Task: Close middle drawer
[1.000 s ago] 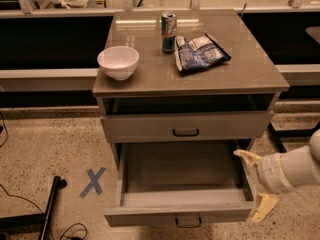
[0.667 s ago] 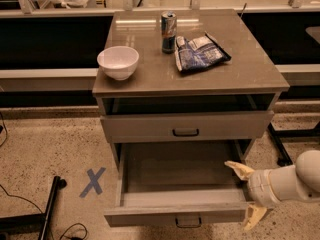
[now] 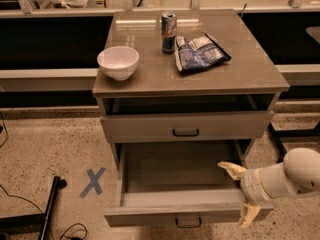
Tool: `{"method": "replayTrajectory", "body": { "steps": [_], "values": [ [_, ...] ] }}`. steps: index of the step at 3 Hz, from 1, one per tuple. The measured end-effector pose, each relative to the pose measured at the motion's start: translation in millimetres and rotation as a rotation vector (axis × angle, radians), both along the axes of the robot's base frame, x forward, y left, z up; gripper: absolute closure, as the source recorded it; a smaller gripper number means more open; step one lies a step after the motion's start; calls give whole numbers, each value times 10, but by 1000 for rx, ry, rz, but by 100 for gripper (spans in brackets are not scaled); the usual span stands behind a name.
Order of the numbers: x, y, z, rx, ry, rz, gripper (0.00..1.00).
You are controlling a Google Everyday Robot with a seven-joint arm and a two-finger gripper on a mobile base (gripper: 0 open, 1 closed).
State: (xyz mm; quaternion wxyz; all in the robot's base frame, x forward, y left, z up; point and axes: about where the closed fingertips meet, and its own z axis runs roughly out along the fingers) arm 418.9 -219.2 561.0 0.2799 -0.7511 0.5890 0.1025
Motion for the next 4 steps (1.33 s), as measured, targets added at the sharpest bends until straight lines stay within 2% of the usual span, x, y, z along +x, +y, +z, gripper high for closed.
{"method": "replayTrajectory", "body": {
  "steps": [1, 2, 3, 4],
  "values": [
    [90, 56, -410, 53, 32, -44, 0],
    [186, 160, -1018, 72, 92, -114, 0],
    [235, 207, -1284, 64, 124, -160, 0],
    [242, 213, -1290, 65, 124, -163, 1]
  ]
}}
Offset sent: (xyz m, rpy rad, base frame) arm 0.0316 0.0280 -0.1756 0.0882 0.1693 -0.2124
